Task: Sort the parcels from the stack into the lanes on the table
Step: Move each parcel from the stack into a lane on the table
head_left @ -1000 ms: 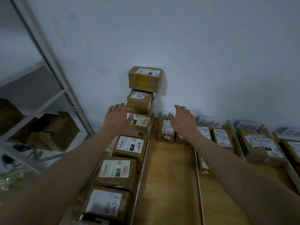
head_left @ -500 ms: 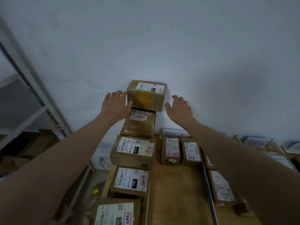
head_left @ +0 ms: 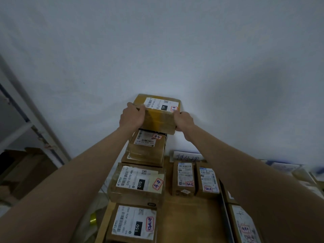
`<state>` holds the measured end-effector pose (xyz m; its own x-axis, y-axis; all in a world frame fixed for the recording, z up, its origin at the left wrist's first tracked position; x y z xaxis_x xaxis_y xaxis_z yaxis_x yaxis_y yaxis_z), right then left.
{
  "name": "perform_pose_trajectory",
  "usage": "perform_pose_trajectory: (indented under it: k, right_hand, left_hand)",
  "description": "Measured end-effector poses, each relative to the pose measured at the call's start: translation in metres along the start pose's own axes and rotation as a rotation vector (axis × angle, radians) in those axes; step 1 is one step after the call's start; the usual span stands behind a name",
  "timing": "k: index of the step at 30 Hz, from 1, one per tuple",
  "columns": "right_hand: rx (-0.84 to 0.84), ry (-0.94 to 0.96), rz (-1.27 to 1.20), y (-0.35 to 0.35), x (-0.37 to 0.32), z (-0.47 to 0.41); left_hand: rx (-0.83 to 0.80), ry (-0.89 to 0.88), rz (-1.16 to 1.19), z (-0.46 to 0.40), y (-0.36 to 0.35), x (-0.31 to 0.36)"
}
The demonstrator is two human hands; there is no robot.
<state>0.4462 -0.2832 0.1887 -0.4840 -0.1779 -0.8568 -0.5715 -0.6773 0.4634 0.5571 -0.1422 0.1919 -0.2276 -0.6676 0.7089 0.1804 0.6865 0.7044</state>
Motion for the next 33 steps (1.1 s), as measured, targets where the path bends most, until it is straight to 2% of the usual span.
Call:
perform_pose_trajectory:
  k: [5,8,12,16,20,23,28,31,33]
  right_hand:
    - [-0.008,0.025,-0.118,0.015,0.000,0.016]
    - [-0.076,0.026,-0.192,0.035,-0.001,0.038]
    - [-0.158,0.021,-0.218,0.063,0.001,0.065]
    - [-0.115,0.016,-0.146,0.092,0.010,0.094]
    - [-0.342,0.026,-0.144,0.117,0.024,0.140]
    - [-0.419,0.020,-0.093,0.129,0.042,0.175]
    - [-0.286,-0.036,-0.111,0.137,0.082,0.216]
    - [-0.186,-0.058,-0.046,0.141,0.111,0.235]
    - [-0.121,-0.076,-0.038,0.144,0.131,0.245]
  left_hand:
    - [-0.005,0.019,0.242,0.014,0.013,0.006]
    - [-0.020,-0.022,0.323,0.025,0.030,0.015]
    - [-0.071,-0.186,0.228,0.046,0.054,0.032]
    - [-0.161,-0.293,0.164,0.076,0.070,0.044]
    - [-0.346,-0.319,0.162,0.107,0.080,0.043]
    - [-0.435,-0.314,0.201,0.131,0.080,0.043]
    - [-0.523,-0.306,0.124,0.184,0.064,0.039]
    - [-0.439,-0.302,0.012,0.218,0.044,0.035]
    - [-0.386,-0.372,-0.082,0.239,0.029,0.031]
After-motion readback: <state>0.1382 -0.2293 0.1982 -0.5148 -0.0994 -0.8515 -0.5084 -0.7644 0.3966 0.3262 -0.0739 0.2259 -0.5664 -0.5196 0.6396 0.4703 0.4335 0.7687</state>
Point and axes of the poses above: each hand's wrist, its own z-axis away from the middle knuckle, its own y-axis out of the back of the hand, x = y × z, the point moved 2 cm from there along -z, towards the middle knuckle, and after that the axes turned 2 degrees about z, right-handed, at the moved point
